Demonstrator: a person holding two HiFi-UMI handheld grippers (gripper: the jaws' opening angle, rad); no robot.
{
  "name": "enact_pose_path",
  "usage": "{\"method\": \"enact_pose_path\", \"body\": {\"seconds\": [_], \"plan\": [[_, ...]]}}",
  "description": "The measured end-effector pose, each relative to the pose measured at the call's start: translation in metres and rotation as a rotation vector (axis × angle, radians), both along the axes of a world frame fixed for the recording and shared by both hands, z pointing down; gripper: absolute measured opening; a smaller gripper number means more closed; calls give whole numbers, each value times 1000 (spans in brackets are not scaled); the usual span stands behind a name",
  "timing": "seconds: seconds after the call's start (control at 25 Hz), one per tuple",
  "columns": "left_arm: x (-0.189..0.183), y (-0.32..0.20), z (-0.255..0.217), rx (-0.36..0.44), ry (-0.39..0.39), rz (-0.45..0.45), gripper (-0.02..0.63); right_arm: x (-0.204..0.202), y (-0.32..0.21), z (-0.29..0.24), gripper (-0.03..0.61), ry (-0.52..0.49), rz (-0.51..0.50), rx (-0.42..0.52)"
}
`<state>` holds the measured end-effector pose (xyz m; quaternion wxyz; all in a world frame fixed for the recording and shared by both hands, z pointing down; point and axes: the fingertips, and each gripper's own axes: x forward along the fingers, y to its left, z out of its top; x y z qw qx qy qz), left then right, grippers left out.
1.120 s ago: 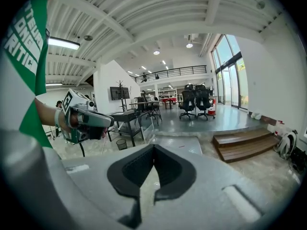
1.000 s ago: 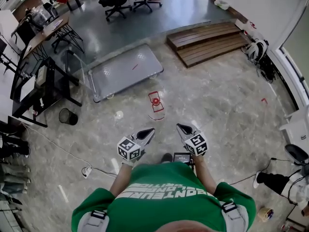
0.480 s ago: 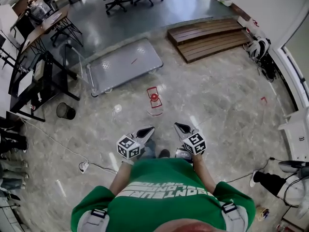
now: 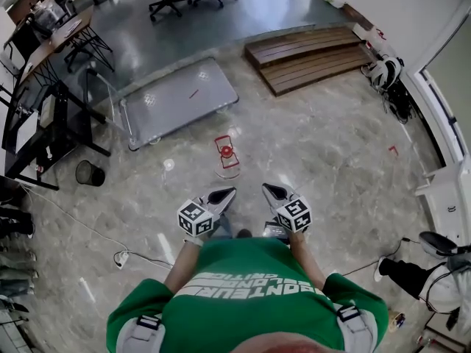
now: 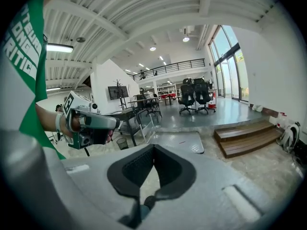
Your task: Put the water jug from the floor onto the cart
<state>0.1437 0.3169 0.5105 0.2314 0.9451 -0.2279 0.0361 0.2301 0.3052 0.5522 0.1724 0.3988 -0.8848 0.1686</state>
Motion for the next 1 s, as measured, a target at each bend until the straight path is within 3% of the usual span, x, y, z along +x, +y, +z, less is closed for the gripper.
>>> {"method": "enact_pose_path", "body": {"seconds": [0.28, 1.0], "plan": [[-29, -49, -2, -3, -2, -27, 14, -27, -41, -8, -9, 27, -27, 25], [-22, -132, -3, -25, 14, 88, 14, -43, -114, -14, -9, 31, 38, -1]]}}
